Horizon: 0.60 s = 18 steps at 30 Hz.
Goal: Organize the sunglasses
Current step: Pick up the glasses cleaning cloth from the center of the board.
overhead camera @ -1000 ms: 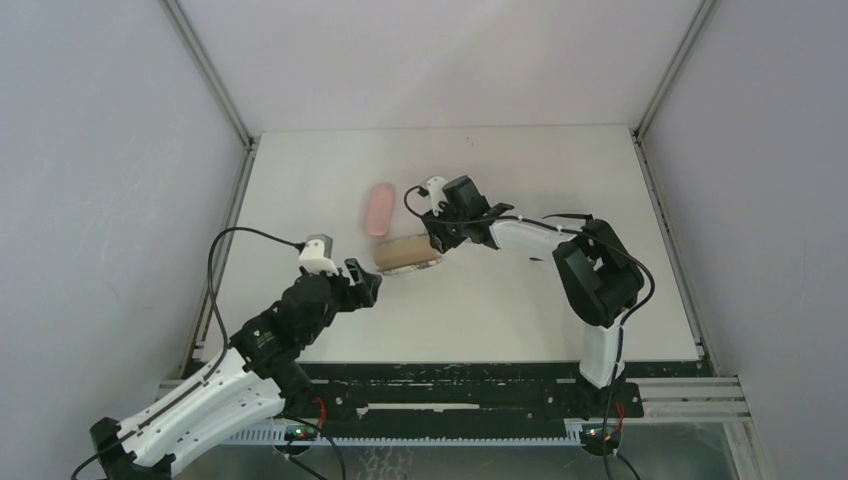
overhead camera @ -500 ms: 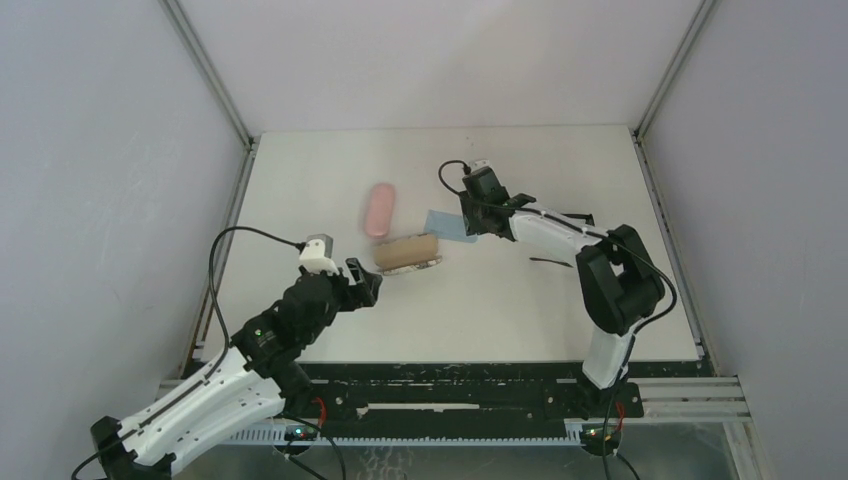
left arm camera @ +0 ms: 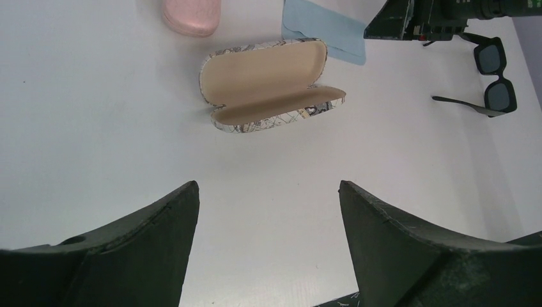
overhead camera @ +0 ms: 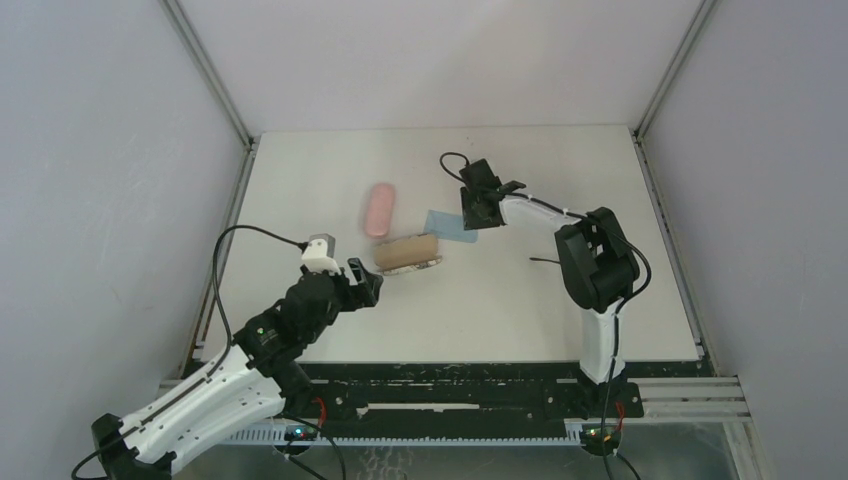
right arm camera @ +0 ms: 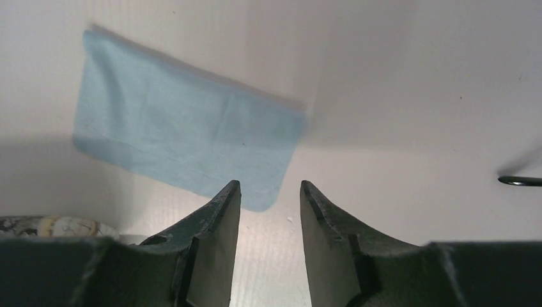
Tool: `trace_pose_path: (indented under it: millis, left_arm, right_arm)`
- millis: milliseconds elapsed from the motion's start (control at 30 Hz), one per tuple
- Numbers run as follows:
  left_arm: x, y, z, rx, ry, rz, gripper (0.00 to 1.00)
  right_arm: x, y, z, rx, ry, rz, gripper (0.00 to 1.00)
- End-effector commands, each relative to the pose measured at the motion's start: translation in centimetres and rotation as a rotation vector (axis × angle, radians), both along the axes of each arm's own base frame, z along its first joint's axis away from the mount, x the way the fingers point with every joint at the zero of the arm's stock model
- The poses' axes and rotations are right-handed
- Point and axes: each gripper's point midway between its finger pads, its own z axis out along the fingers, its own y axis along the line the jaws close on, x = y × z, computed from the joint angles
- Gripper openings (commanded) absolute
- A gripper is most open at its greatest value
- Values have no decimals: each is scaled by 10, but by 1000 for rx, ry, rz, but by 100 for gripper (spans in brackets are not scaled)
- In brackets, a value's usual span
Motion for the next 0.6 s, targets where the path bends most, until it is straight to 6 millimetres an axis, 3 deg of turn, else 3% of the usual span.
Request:
trace_pose_path:
  millis: [0, 300, 567]
  left_arm:
    - [6, -4, 21, -27, -52, -10, 84]
    - [6, -4, 21, -23, -51, -12, 84]
    - [6, -5, 20, -23, -50, -15, 84]
  right_arm:
    - [10, 5, 4, 15, 12, -27, 38]
    - [7, 1, -10, -29, 71, -59, 36]
    - [7, 5, -20, -27, 103, -39, 28]
